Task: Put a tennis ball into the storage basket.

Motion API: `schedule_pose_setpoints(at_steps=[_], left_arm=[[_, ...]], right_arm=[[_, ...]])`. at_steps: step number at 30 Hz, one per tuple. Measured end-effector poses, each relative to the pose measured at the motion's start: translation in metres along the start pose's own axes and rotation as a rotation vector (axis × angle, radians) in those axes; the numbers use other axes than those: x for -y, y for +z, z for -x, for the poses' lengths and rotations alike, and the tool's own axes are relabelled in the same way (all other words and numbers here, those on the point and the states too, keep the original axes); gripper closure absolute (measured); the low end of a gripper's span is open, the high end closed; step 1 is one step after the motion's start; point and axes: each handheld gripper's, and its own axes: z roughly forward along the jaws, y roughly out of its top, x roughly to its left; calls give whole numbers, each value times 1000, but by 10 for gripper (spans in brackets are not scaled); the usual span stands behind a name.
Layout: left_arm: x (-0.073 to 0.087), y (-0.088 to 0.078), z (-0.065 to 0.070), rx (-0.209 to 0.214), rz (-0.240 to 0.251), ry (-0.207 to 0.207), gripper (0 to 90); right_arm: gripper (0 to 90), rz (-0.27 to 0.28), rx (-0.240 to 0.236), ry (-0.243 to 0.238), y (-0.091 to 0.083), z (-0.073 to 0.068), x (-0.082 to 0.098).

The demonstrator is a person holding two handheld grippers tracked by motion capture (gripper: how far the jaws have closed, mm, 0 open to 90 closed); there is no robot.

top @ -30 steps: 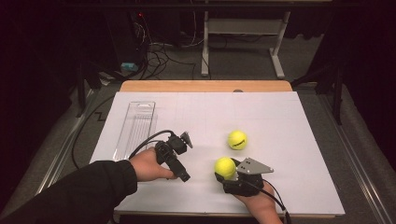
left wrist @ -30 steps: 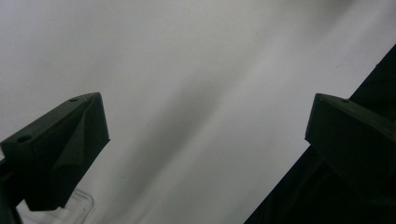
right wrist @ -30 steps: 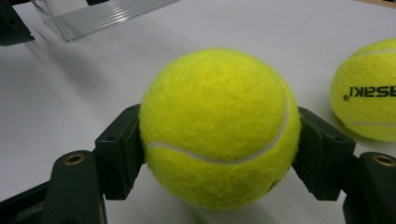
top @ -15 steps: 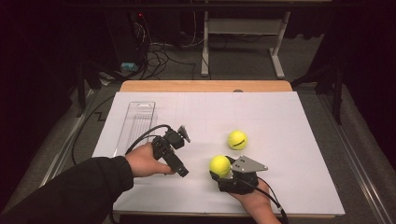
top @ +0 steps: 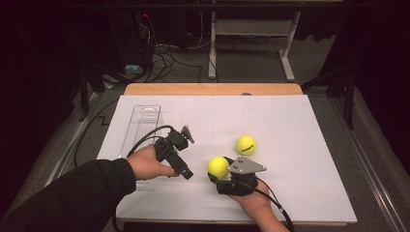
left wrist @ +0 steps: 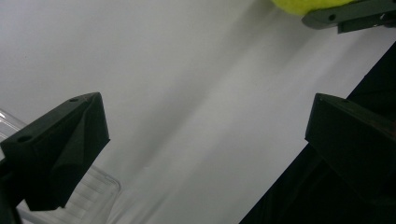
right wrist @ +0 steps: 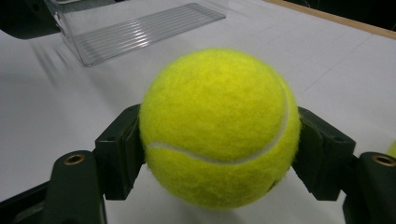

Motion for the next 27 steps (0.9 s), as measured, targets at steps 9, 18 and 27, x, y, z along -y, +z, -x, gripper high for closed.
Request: schedule_pose_setpoints(at_steps=[9,18,27], left_arm=[[-2,-3,-3,-1,3,-17,4],[-3,-7,-4,3,12,-30,4],[-4,-10,-1,-3,17,-19,4]], right_arm=[[273,-5,-11,-23,19,-1,-11],[273,-3,-6,-34,23,-3,-9],[272,-2,3,-14,18,-4,-1]])
